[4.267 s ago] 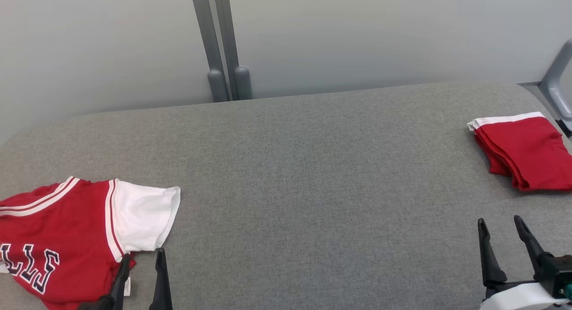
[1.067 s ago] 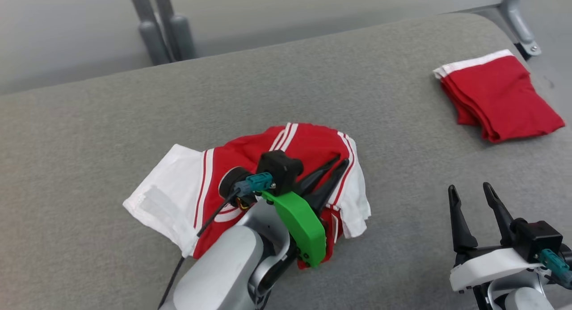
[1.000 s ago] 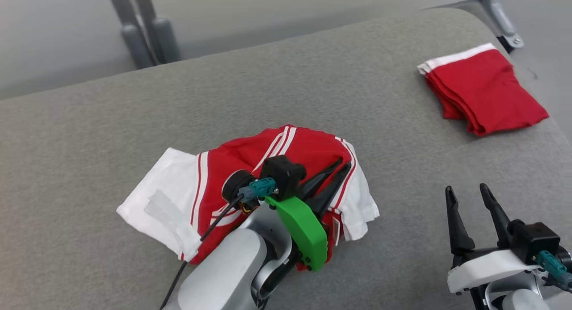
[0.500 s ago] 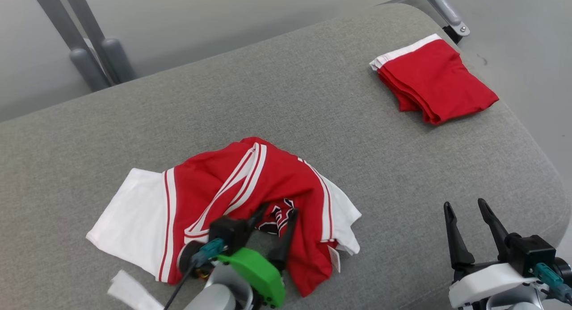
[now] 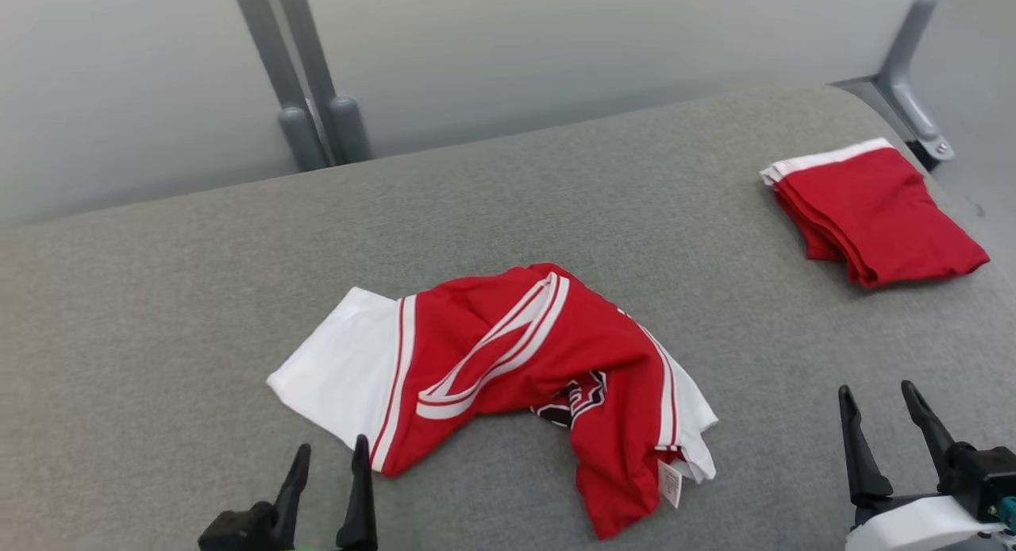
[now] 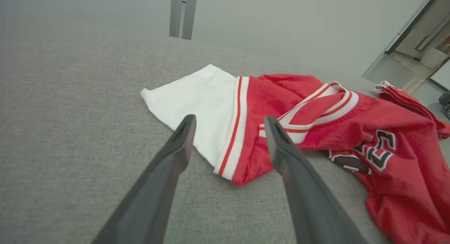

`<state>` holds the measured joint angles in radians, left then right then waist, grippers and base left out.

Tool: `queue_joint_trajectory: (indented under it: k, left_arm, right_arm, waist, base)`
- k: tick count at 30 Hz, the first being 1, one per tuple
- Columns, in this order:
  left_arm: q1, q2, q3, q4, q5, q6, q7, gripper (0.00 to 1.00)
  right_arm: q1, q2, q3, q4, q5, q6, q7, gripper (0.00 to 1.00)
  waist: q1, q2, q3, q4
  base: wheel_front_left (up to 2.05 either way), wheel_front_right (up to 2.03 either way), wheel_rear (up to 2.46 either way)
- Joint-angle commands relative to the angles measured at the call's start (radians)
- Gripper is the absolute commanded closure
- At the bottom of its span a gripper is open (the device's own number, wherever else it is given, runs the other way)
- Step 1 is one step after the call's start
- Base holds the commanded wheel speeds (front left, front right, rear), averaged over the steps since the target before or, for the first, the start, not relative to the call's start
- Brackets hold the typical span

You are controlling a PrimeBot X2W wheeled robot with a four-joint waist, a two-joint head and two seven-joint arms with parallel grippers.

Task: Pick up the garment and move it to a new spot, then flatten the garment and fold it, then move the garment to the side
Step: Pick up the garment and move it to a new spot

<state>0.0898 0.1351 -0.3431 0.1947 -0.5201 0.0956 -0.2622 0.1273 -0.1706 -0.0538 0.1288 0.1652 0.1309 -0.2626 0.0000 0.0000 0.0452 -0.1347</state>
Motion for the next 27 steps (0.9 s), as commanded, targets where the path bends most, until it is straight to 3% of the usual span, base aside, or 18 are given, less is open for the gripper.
queue_joint_trajectory:
  k: [1, 10, 15, 27]
  left_arm:
    - [0.03, -0.014, 0.031, -0.015, 0.021, -0.016, -0.003, 0.0]
    - [0.141, -0.074, 0.233, -0.101, 0.173, -0.132, -0.003, 0.0]
    - [0.164, -0.082, 0.311, -0.123, 0.225, -0.168, -0.002, 0.0]
    - [0.162, -0.084, 0.324, -0.132, 0.207, -0.18, -0.002, 0.0]
  right_arm:
    - [0.013, 0.0, -0.012, -0.007, -0.006, 0.0, -0.003, 0.0]
    - [0.057, 0.016, -0.057, -0.009, -0.015, 0.0, -0.003, 0.0]
    - [0.06, 0.033, -0.063, 0.003, -0.021, 0.0, -0.003, 0.0]
    - [0.056, 0.05, -0.052, 0.008, -0.021, 0.0, -0.003, 0.0]
  waist:
    - [0.0, 0.0, -0.061, 0.089]
    - [0.0, 0.0, -0.096, 0.174]
    - [0.0, 0.0, -0.111, 0.19]
    - [0.0, 0.0, -0.109, 0.19]
  base:
    - [0.0, 0.0, 0.0]
    - [0.0, 0.0, 0.0]
    - [0.0, 0.0, 0.0]
    - [0.0, 0.0, 0.0]
